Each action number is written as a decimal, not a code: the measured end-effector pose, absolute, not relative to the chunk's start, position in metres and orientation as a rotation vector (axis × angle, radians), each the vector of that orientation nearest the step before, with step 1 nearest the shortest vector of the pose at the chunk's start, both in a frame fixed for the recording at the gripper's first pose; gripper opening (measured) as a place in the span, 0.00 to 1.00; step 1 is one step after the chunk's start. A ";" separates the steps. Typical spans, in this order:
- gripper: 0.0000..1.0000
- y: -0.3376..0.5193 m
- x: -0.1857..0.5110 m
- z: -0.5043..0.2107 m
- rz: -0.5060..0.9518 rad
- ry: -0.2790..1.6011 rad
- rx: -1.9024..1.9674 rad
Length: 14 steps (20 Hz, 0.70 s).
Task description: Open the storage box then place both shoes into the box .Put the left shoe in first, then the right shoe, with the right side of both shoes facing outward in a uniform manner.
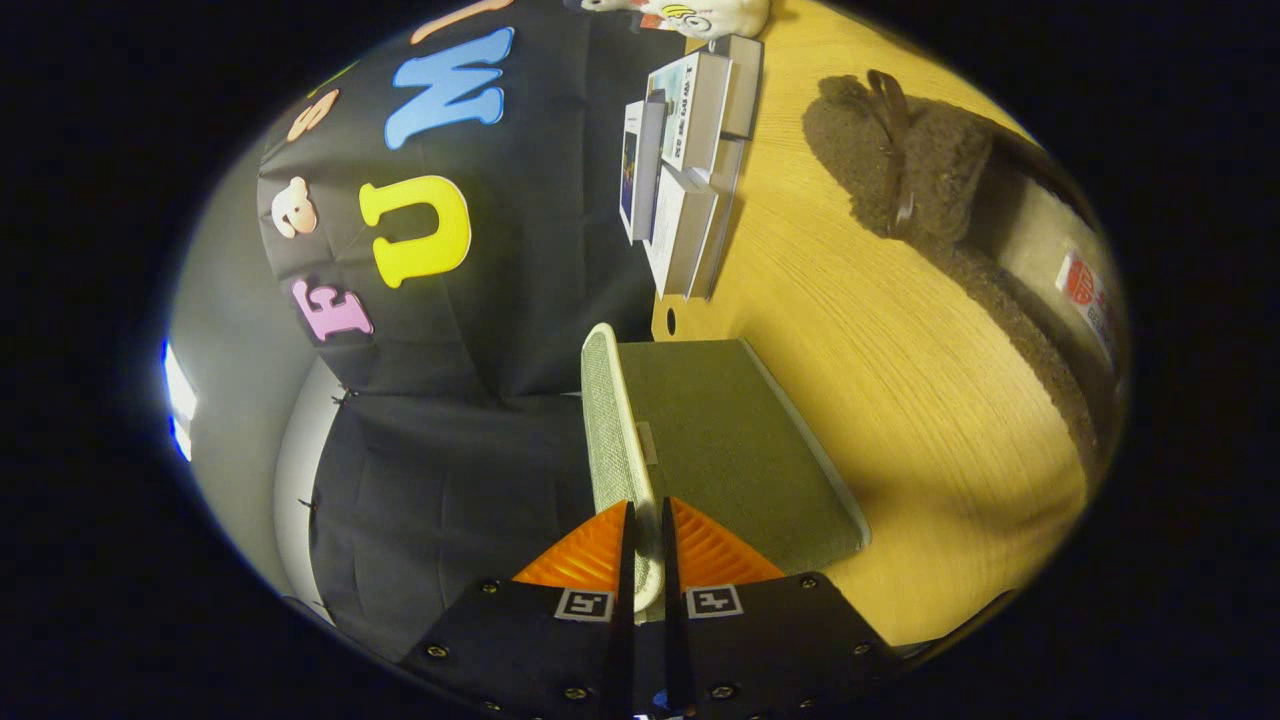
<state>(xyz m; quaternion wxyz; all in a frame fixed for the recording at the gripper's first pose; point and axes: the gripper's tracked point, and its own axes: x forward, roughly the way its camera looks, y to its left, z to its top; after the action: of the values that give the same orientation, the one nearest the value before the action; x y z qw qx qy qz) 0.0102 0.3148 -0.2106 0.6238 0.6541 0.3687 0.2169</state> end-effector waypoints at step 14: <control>0.00 0.321 0.006 -0.123 0.673 0.764 1.271</control>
<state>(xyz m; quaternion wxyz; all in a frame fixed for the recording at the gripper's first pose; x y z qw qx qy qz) 0.0058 0.3207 -0.1225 0.6863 0.5676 0.3412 0.3006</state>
